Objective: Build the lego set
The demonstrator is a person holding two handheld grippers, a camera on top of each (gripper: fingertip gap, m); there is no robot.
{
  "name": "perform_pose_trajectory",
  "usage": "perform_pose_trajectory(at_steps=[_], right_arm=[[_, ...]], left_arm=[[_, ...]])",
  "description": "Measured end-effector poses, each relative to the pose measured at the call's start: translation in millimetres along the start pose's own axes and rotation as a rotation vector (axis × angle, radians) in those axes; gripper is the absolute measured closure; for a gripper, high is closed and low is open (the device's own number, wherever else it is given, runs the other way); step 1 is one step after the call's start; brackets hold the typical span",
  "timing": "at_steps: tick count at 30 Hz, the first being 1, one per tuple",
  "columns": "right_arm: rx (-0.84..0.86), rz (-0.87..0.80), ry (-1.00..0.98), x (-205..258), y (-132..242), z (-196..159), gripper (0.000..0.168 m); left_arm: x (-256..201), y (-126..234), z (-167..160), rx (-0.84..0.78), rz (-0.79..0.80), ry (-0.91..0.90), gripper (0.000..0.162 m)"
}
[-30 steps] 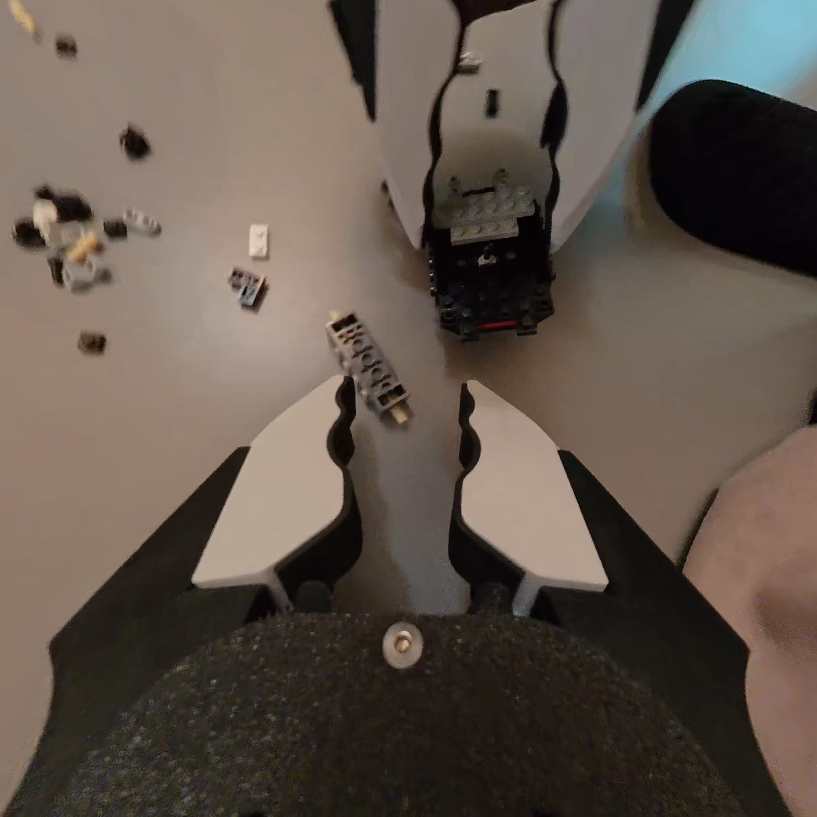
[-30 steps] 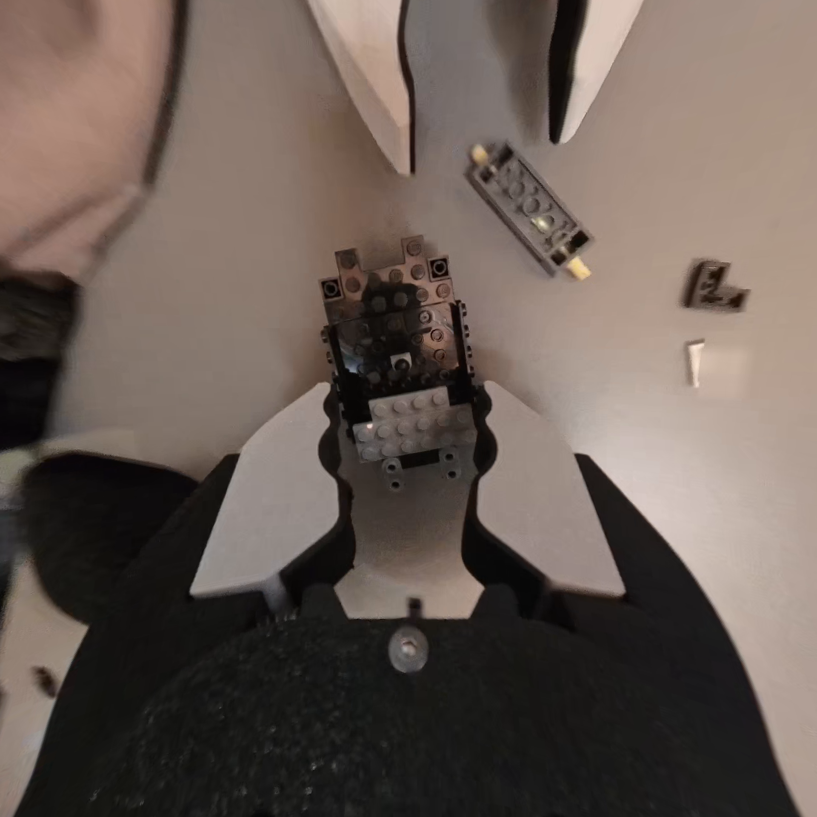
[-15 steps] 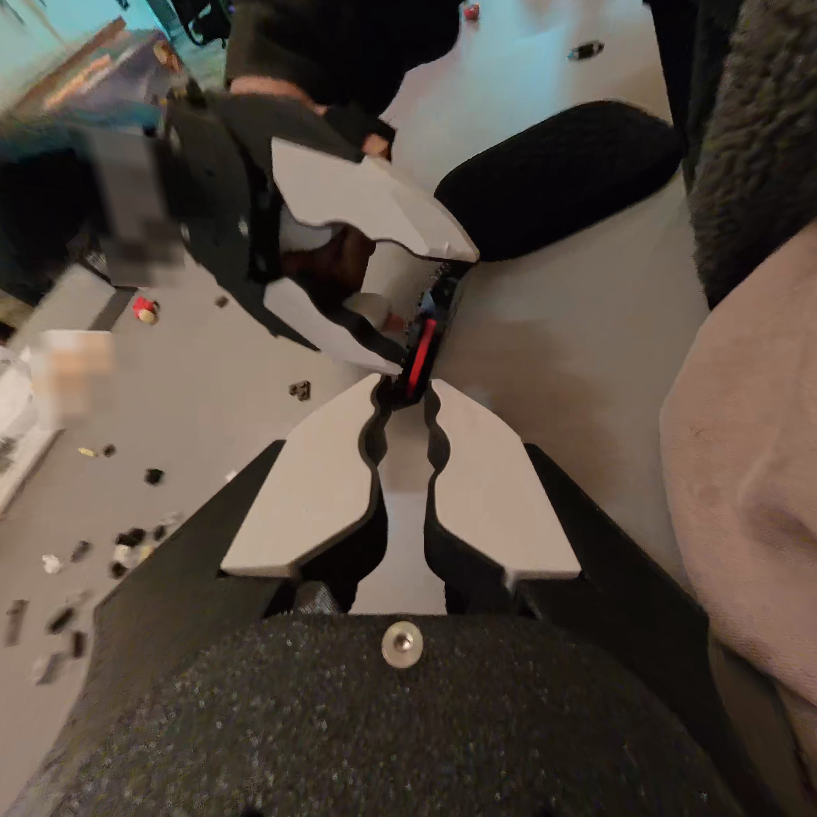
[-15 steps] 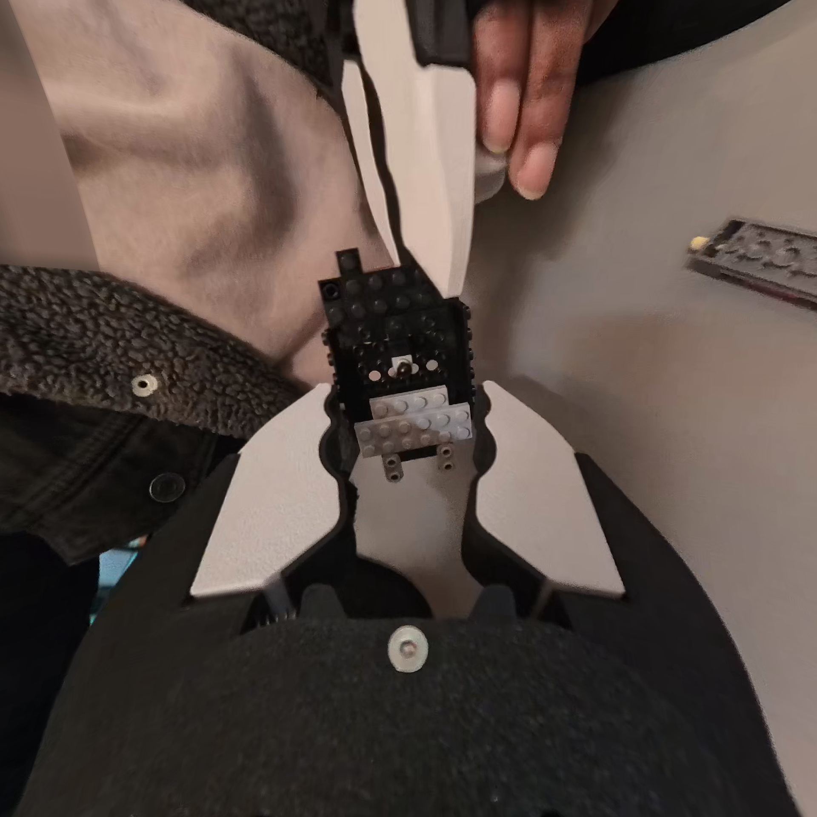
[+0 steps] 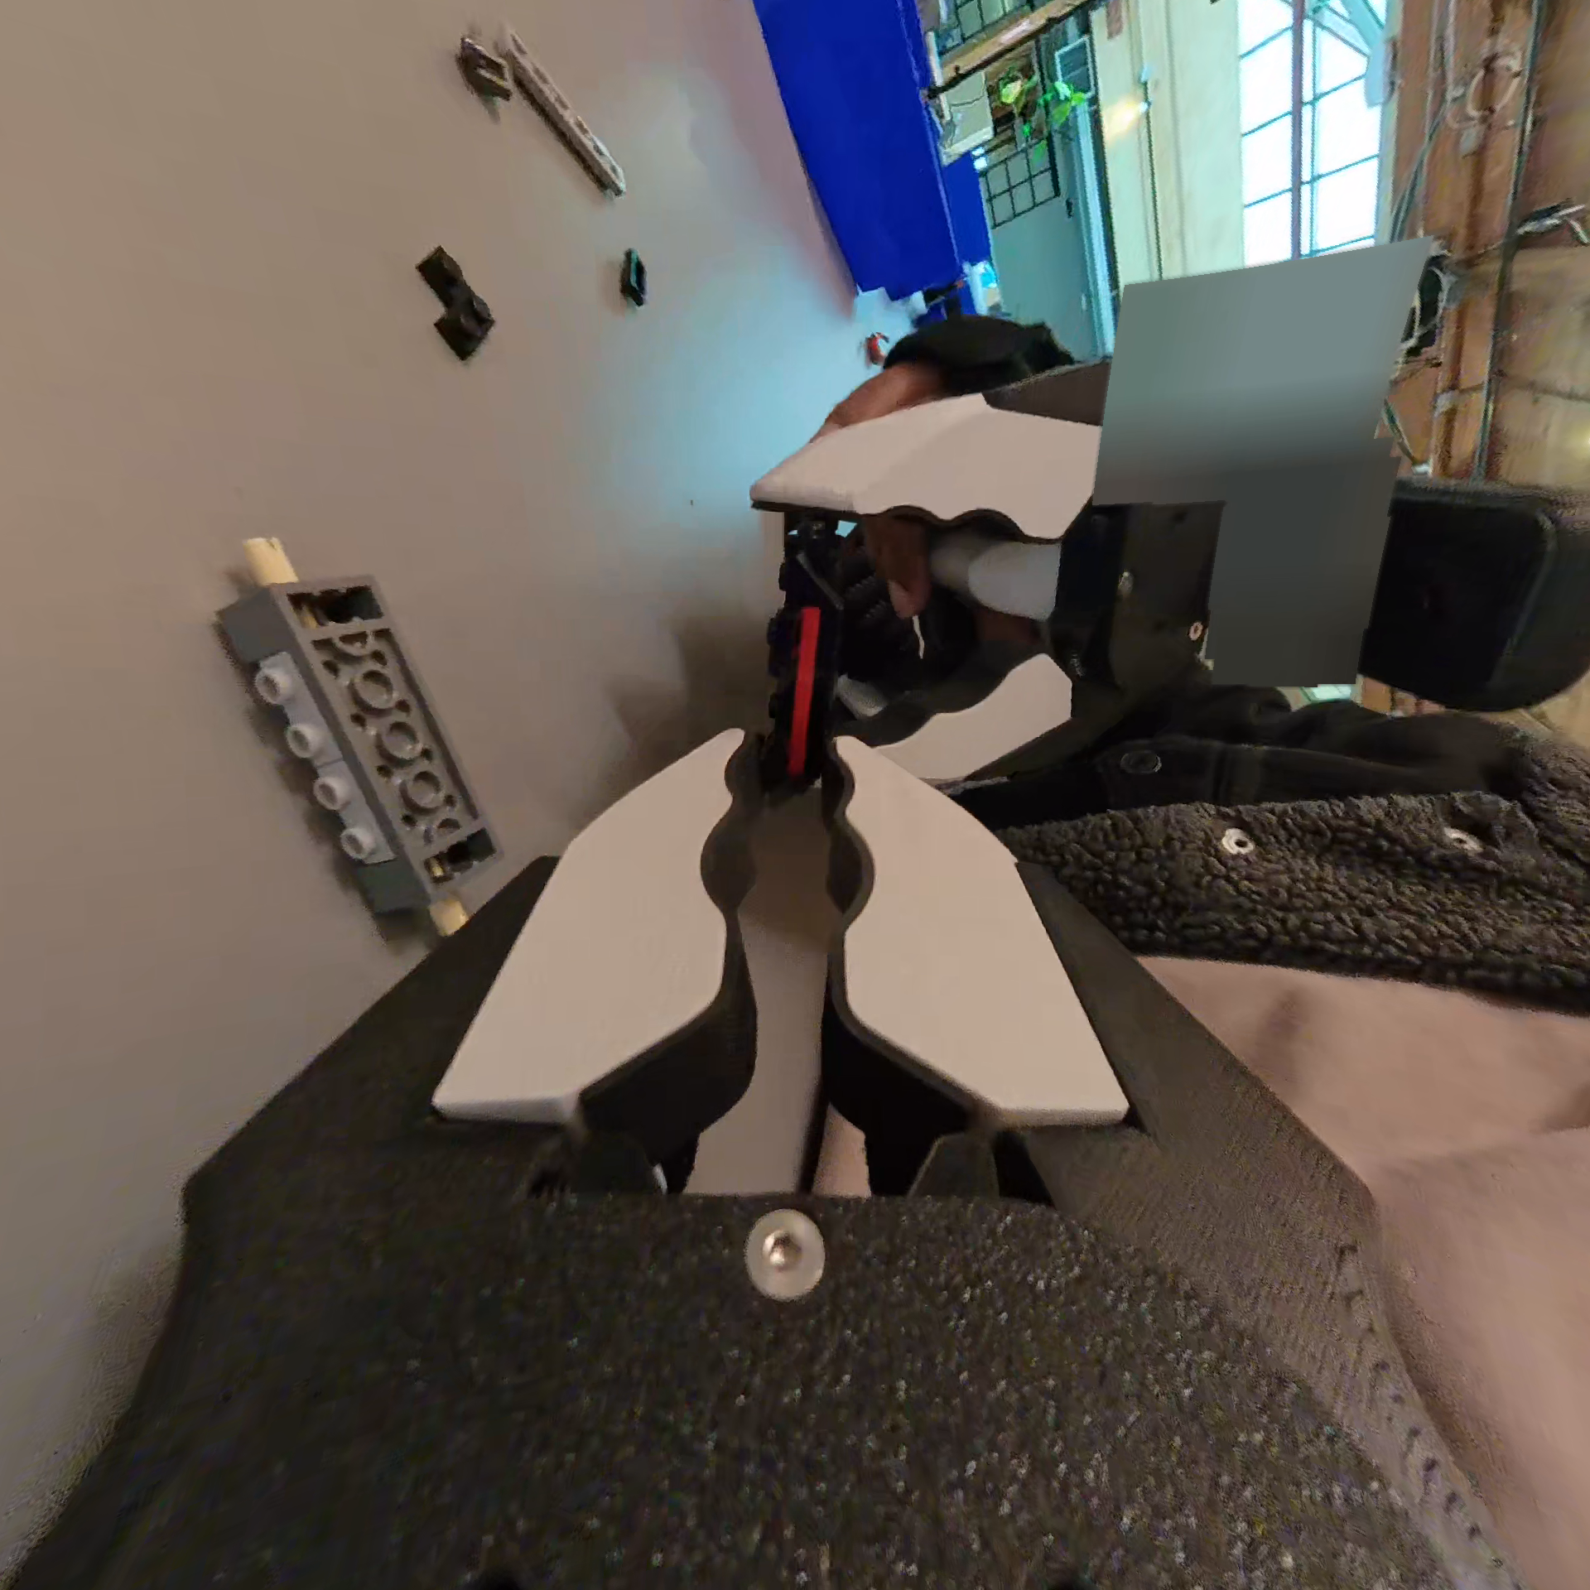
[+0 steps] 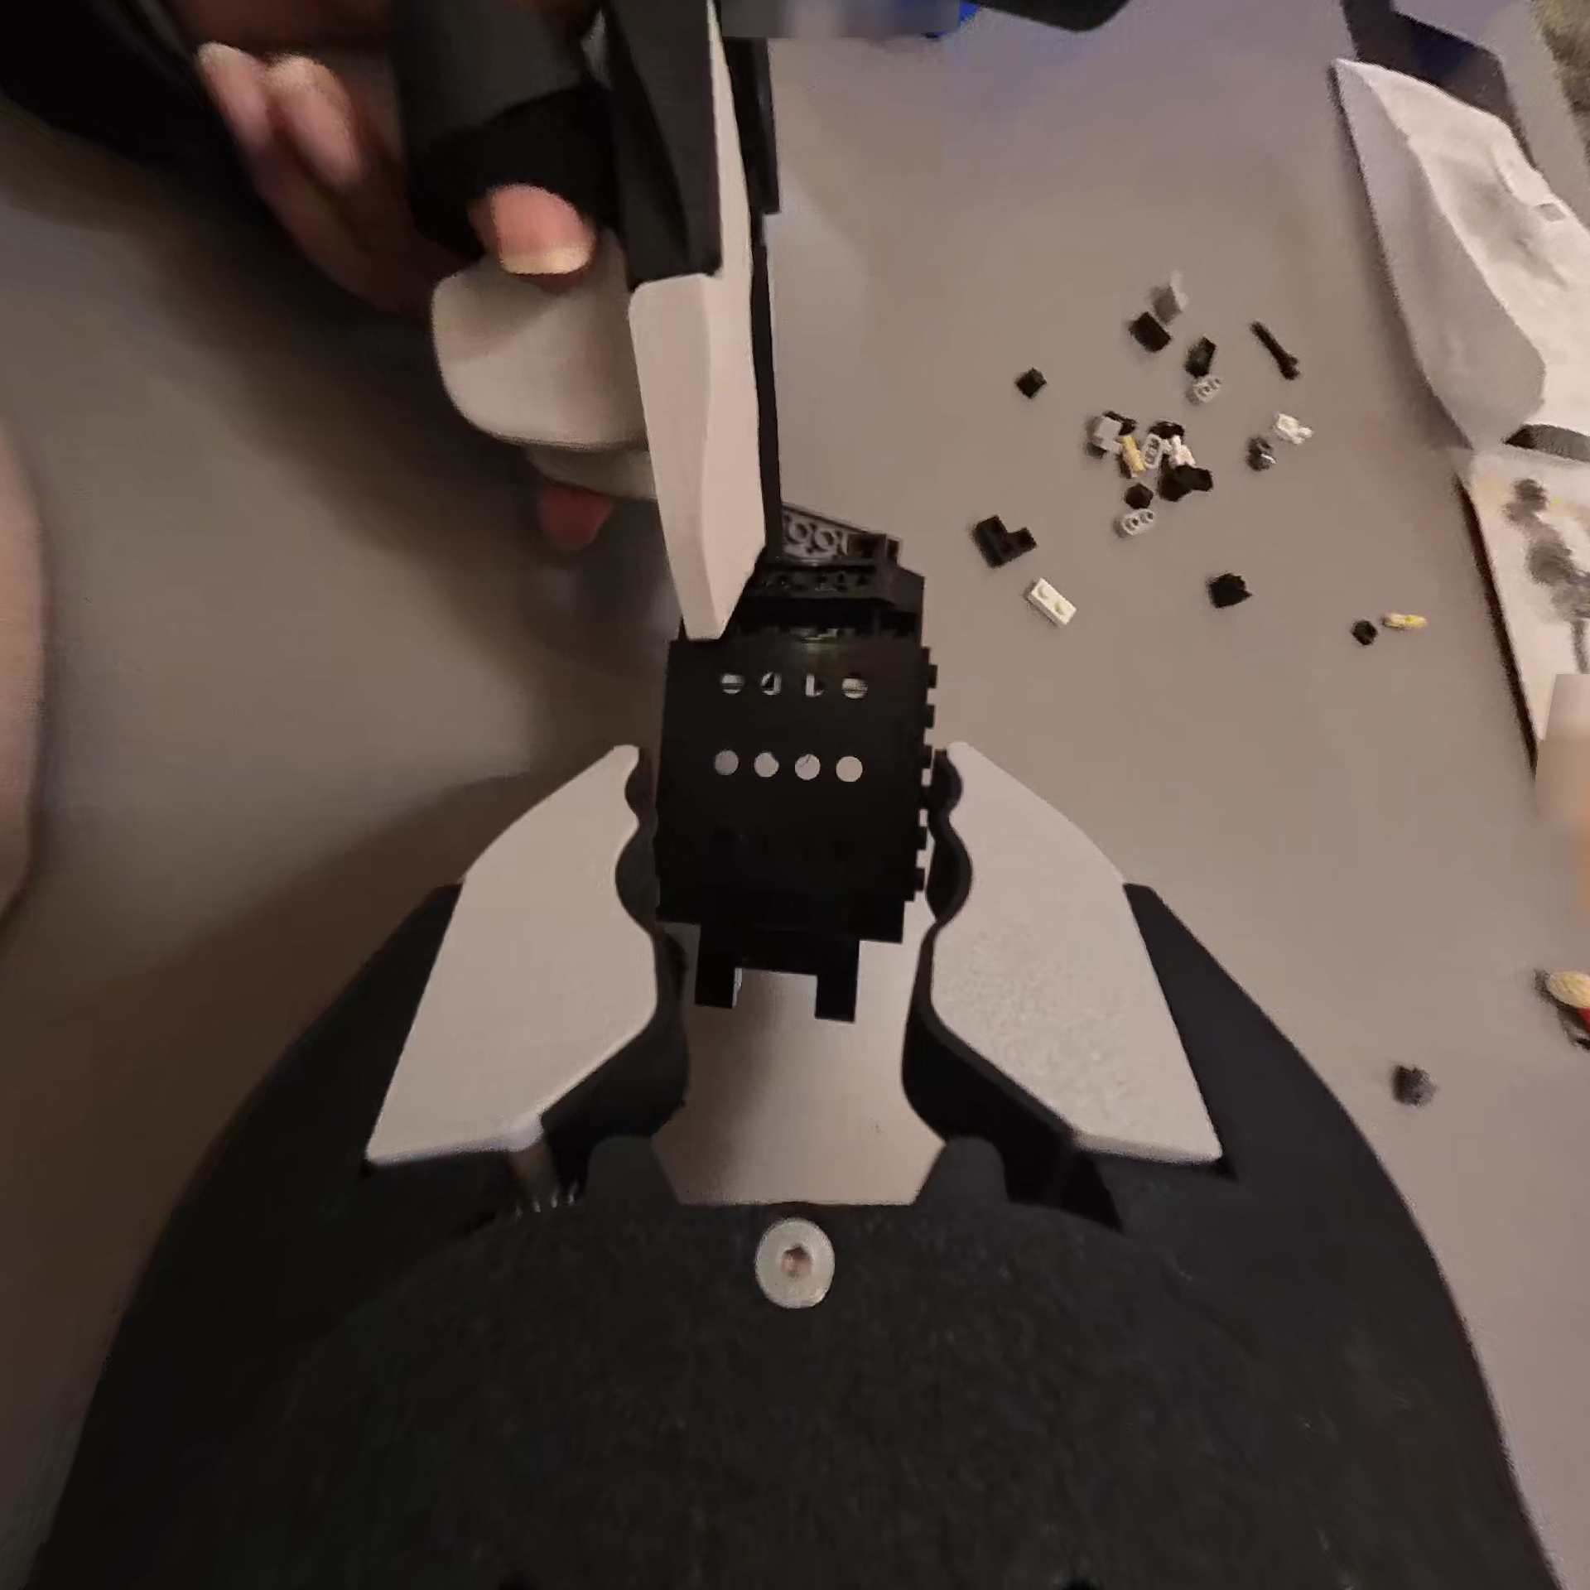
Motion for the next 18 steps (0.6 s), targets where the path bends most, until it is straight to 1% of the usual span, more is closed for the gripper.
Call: perform_pose_trajectory(at_steps=[2, 3, 4, 6, 8, 10, 11, 15, 18], right_arm=[[0.02, 0.01, 0.008, -0.1, -1.8, -0.4, 0.108], [0.027, 0.048, -0.012, -1.7, -1.9, -0.1, 0.108], [0.057, 0.108, -0.045, -4.8, -2.6, -1.3, 0.108], [0.132, 0.184, -0.07, -13.5, -5.6, -8.1, 0.108], [0.195, 0.25, -0.086, -19.5, -10.3, -13.6, 0.108], [0.217, 0.31, -0.108, -22.6, -17.6, -15.1, 0.108], [0.231, 0.337, -0.11, -23.2, -21.8, -15.6, 0.108], [0.253, 0.379, -0.094, -23.1, -36.7, -12.7, 0.108], [0.262, 0.39, -0.081, -22.0, -41.9, -10.6, 0.108]], left_arm=[[1.2, -0.3, -0.5, 0.0, 0.014, 0.001, 0.149], [-0.4, 0.1, -1.0, 0.02, 0.023, -0.019, 0.148], [-3.3, 2.2, -0.7, 0.051, 0.055, -0.068, 0.144], [-10.9, 12.6, 4.2, 0.109, 0.164, -0.22, 0.128], [-15.9, 25.8, 10.8, 0.212, 0.311, -0.426, 0.114], [-14.9, 36.4, 16.6, 0.369, 0.453, -0.675, 0.1], [-12.7, 38.4, 18.7, 0.462, 0.497, -0.752, 0.093], [-1.9, 28.5, 24.7, 0.767, 0.514, -0.962, 0.077], [9.1, 19.8, 32.2, 0.891, 0.443, -1.023, 0.072]])
Point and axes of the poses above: each gripper's, where its closed fingertips meet, y back along the fingers, z out of its top, x = y × z across the jaws, the point moved 9 cm from there along y, back along the fingers, and after that the axes turned 13 degrees about -z, right-handed, at the moved point
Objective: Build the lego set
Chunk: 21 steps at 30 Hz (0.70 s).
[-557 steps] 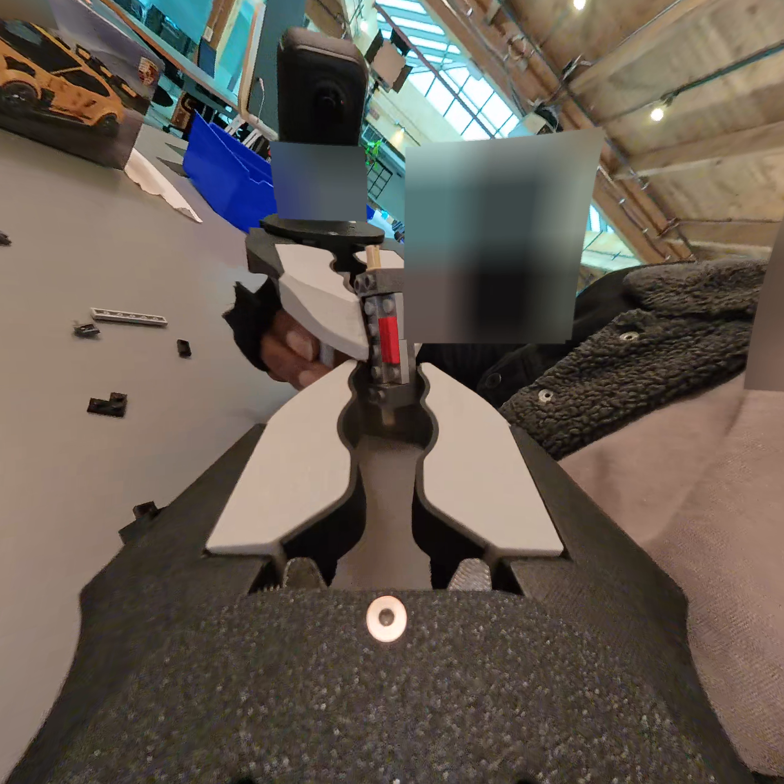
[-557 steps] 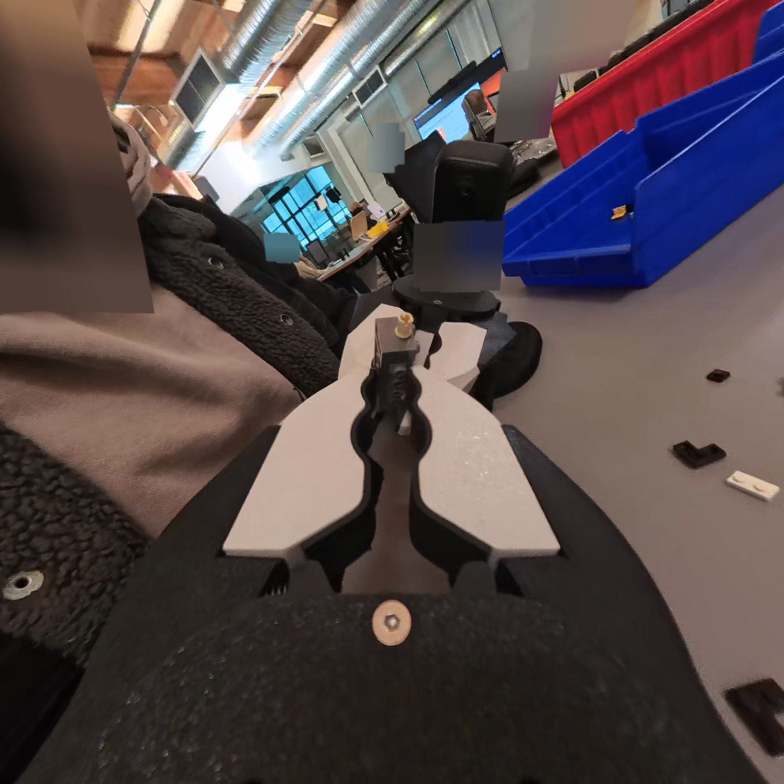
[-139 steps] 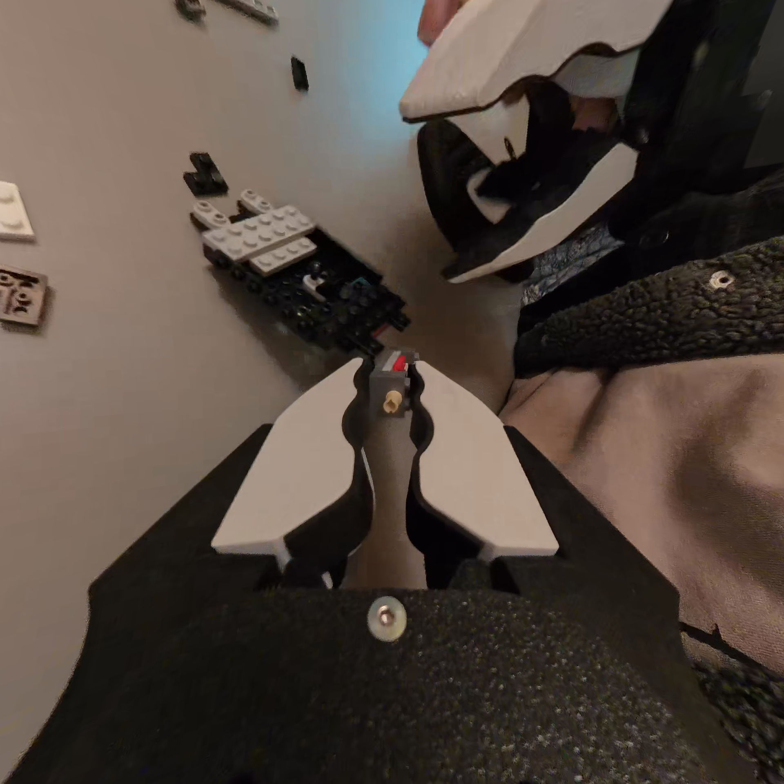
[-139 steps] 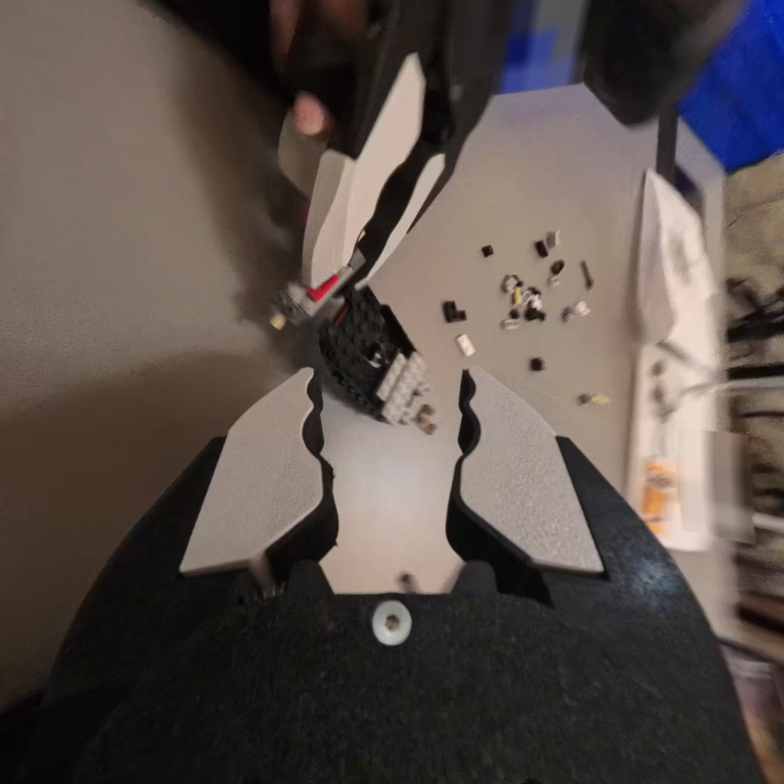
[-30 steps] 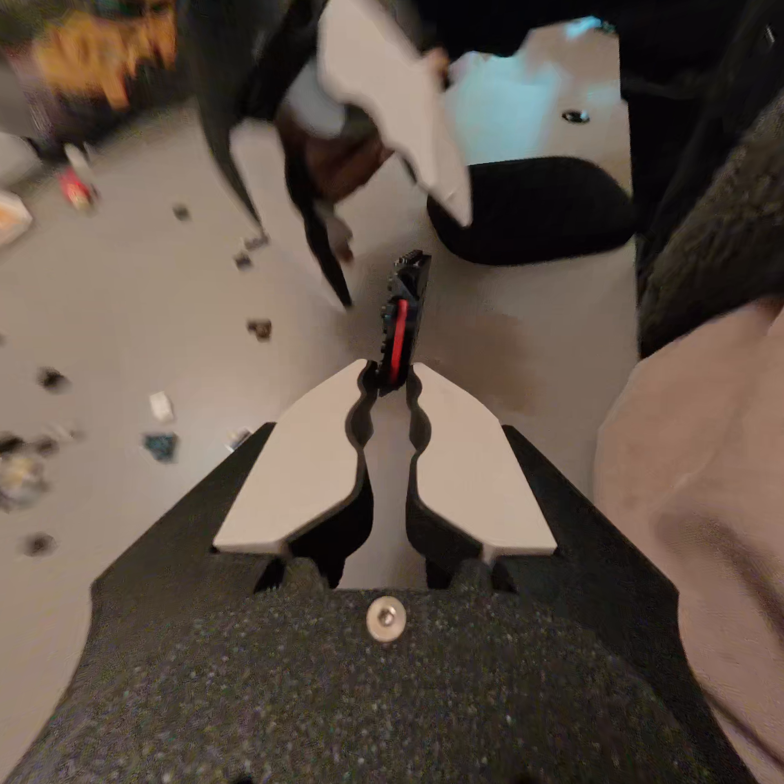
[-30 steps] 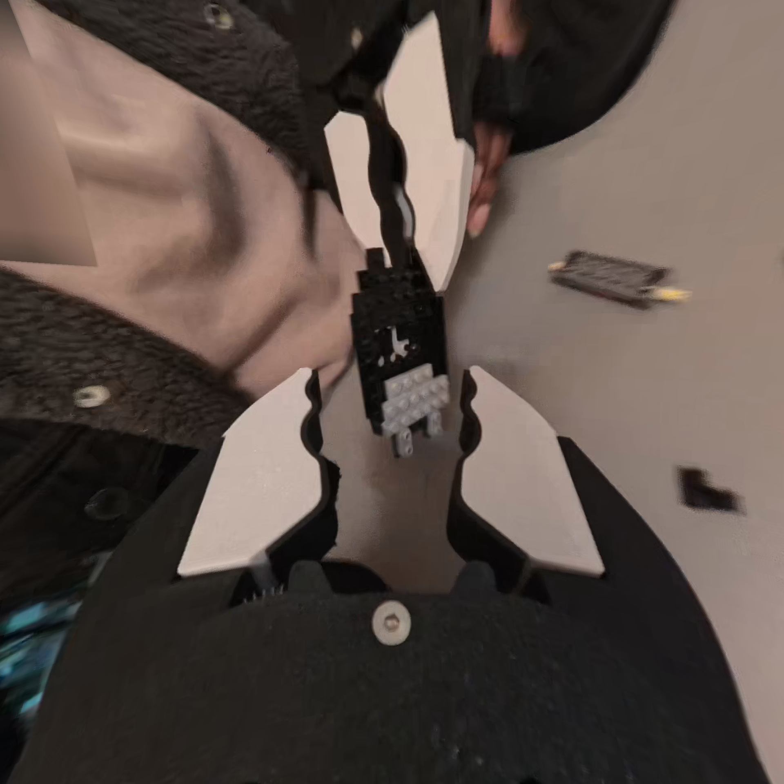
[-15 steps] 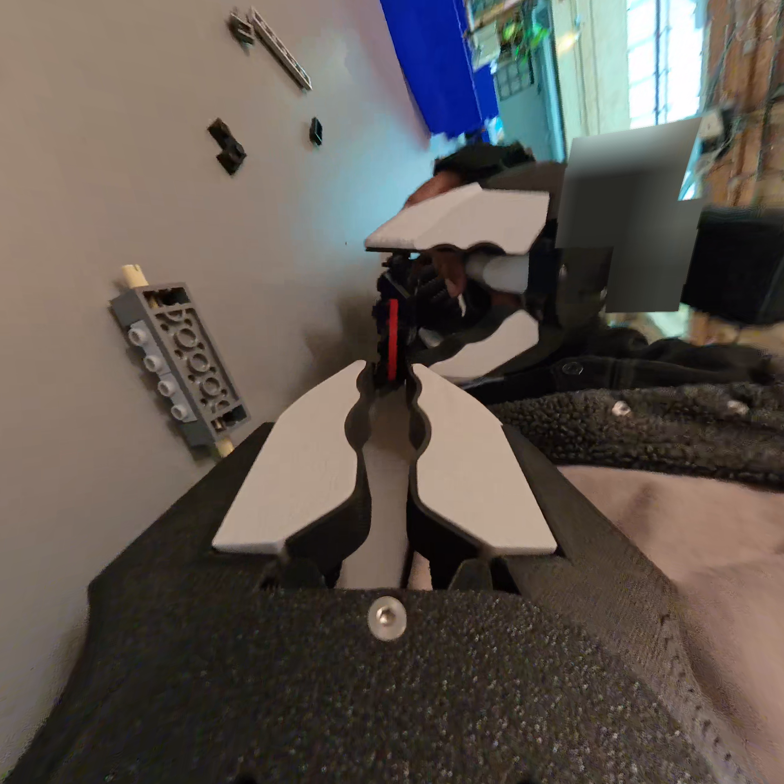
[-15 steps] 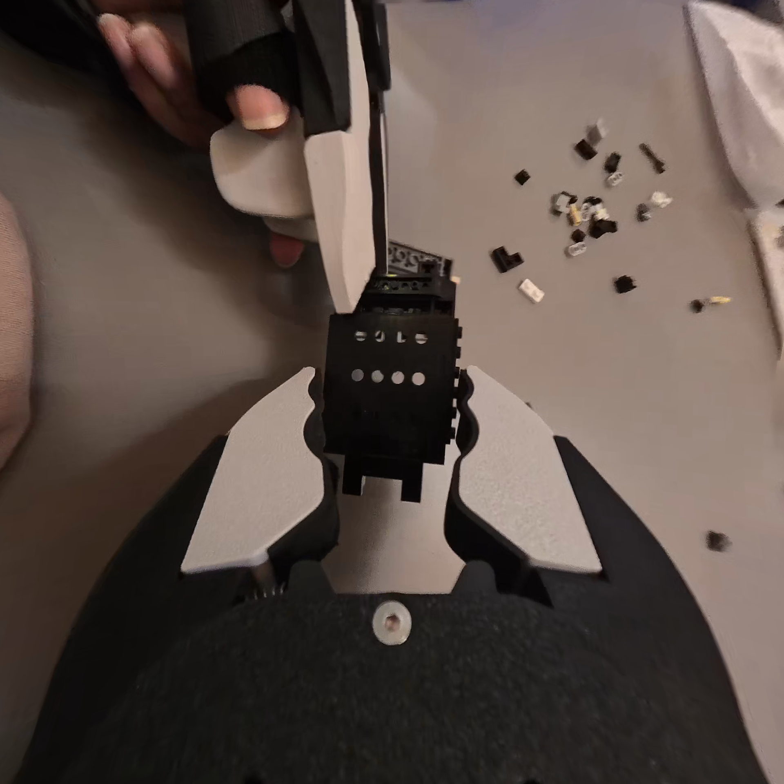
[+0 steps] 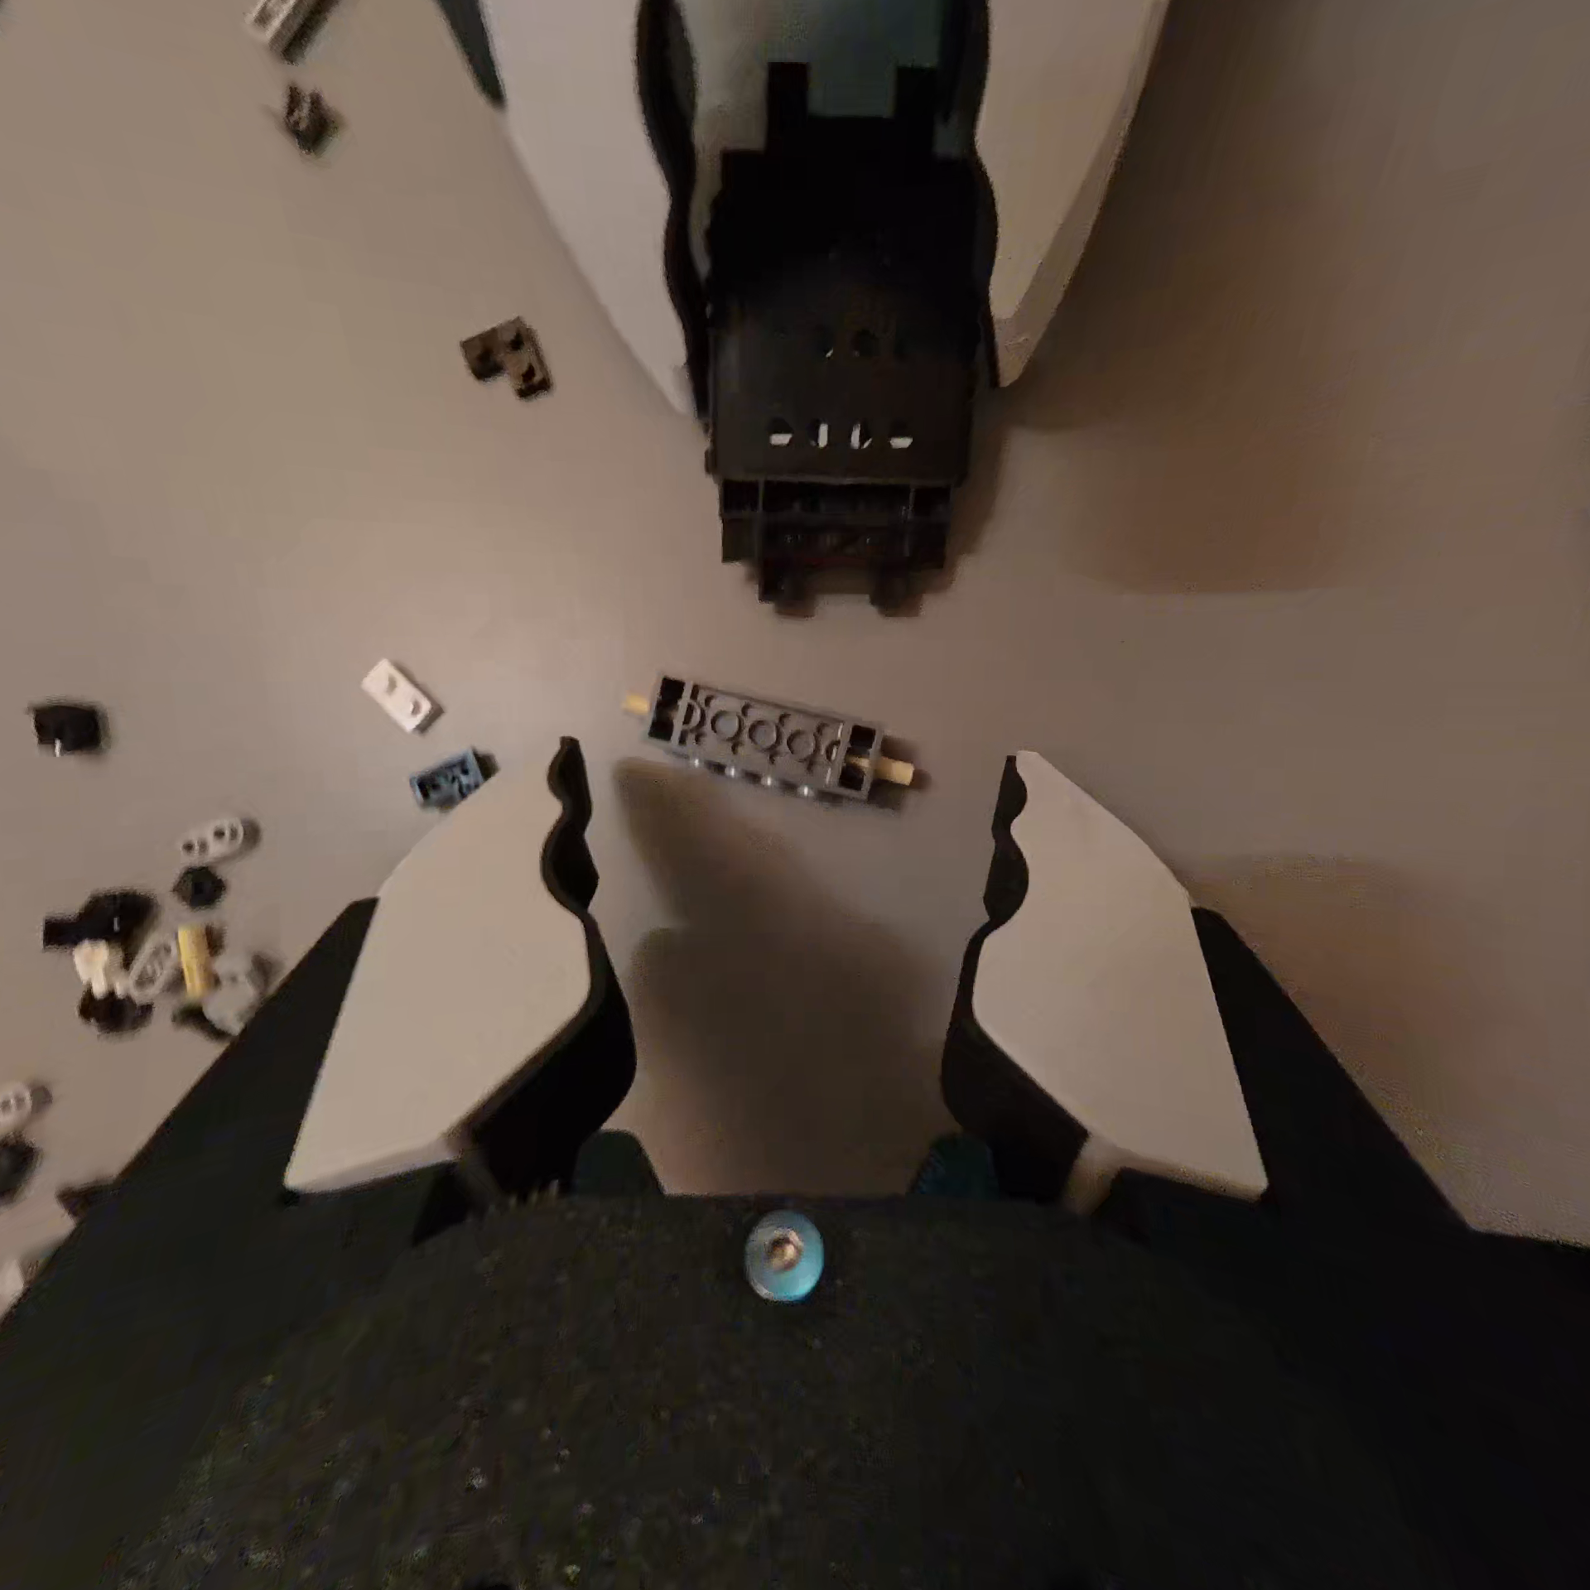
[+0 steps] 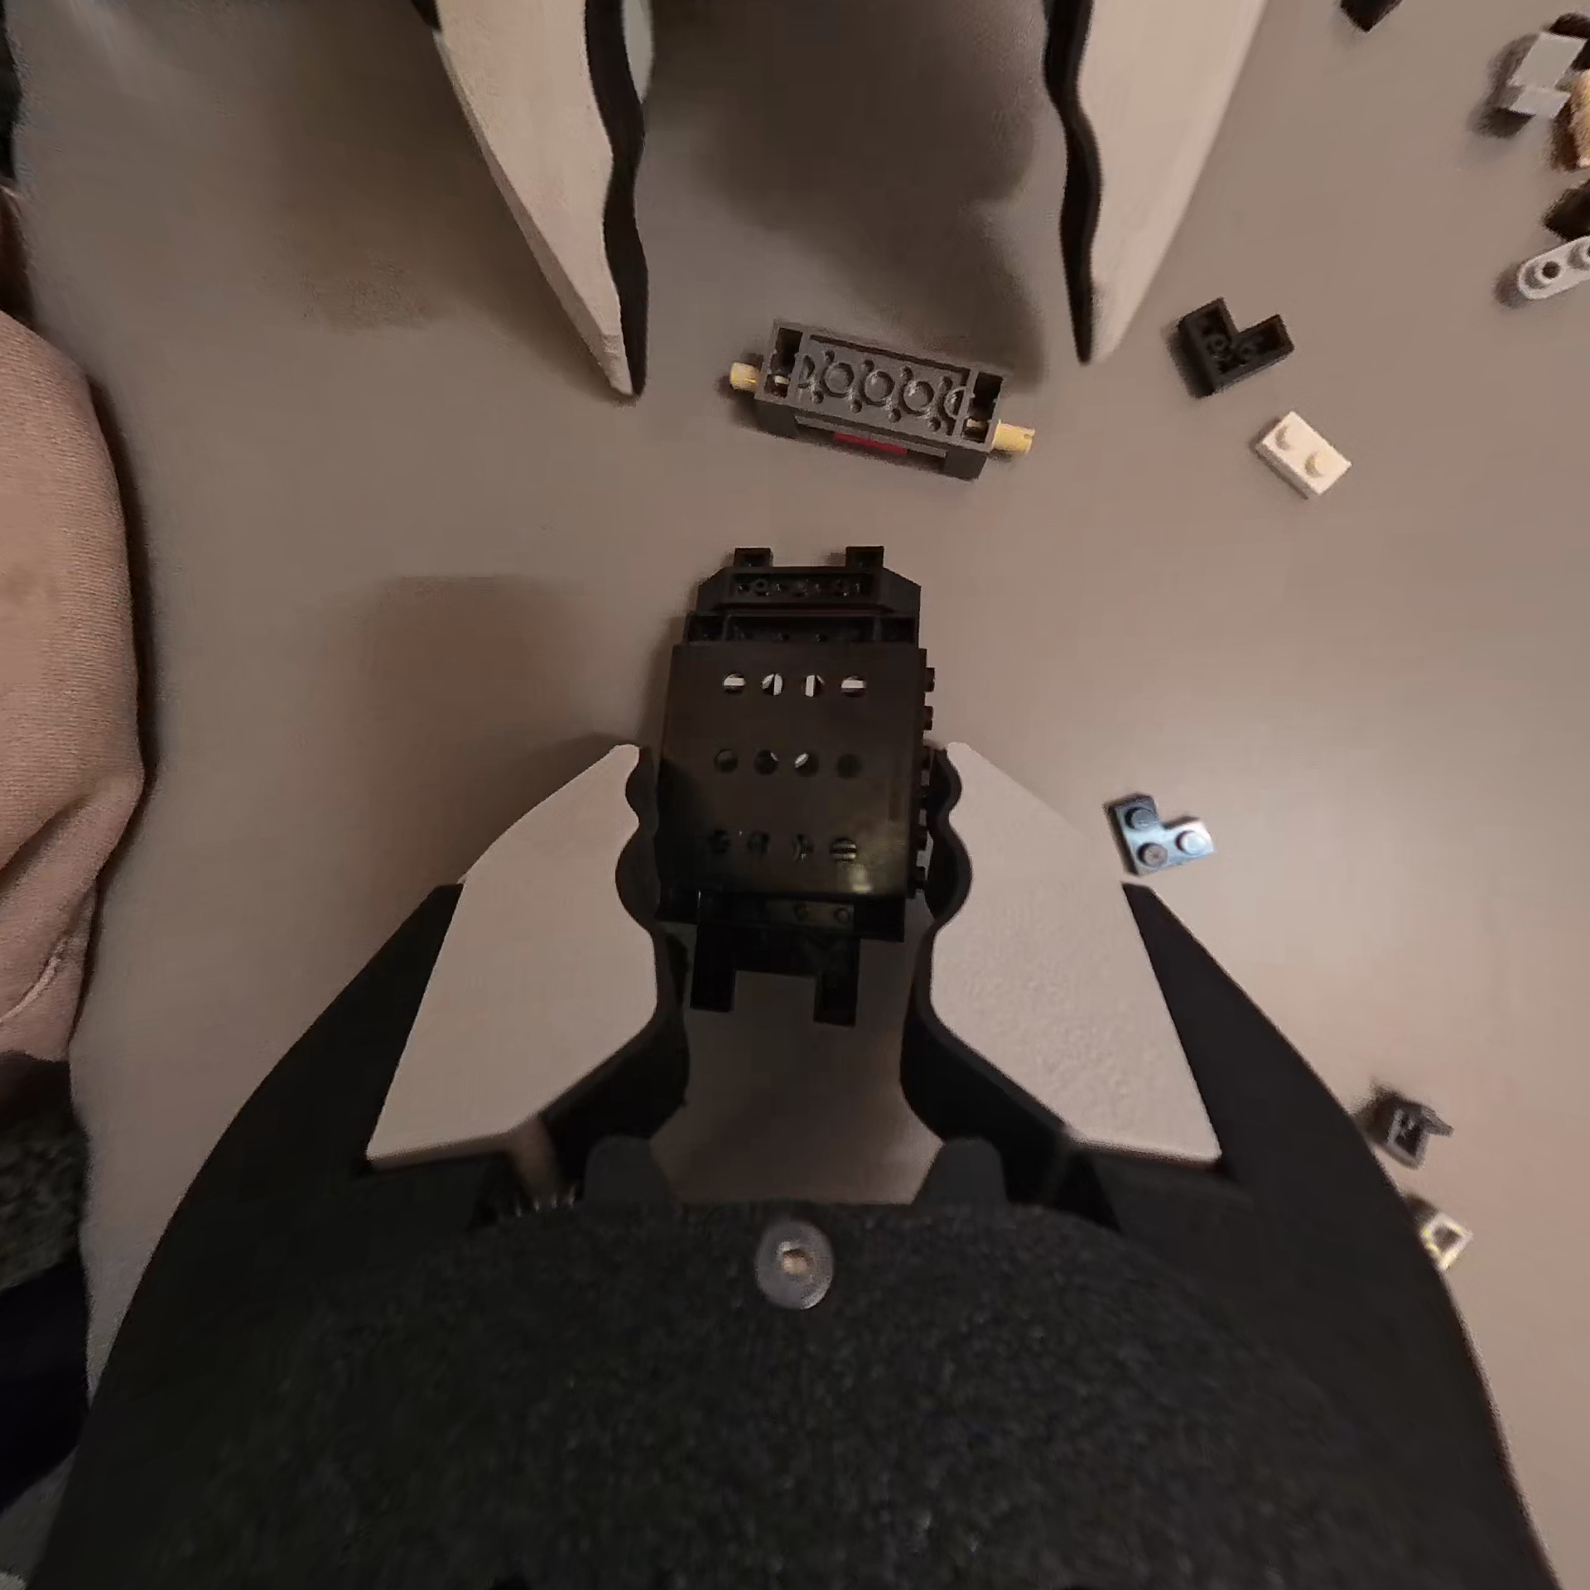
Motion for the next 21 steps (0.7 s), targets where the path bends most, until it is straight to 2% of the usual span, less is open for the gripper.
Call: perform_pose_trajectory(at_steps=[3, 5, 11, 21], right_arm=[[0.002, 0.009, -0.005, -2.3, -1.8, 0.4, 0.109], [-0.003, 0.014, -0.011, -4.0, -2.4, 0.7, 0.108], [-0.048, 0.02, -0.032, -8.0, -5.8, 1.0, 0.108], [-0.145, 0.014, -0.071, -3.3, -9.5, -1.0, 0.109]], left_arm=[[9.3, -4.3, 2.7, -0.025, -0.079, -0.044, 0.083], [13.2, -7.0, 2.8, -0.04, -0.104, -0.04, 0.102], [8.1, -8.9, 6.9, -0.151, -0.062, 0.052, 0.102], [3.1, -14.3, 9.1, -0.159, 0.011, 0.103, 0.102]])
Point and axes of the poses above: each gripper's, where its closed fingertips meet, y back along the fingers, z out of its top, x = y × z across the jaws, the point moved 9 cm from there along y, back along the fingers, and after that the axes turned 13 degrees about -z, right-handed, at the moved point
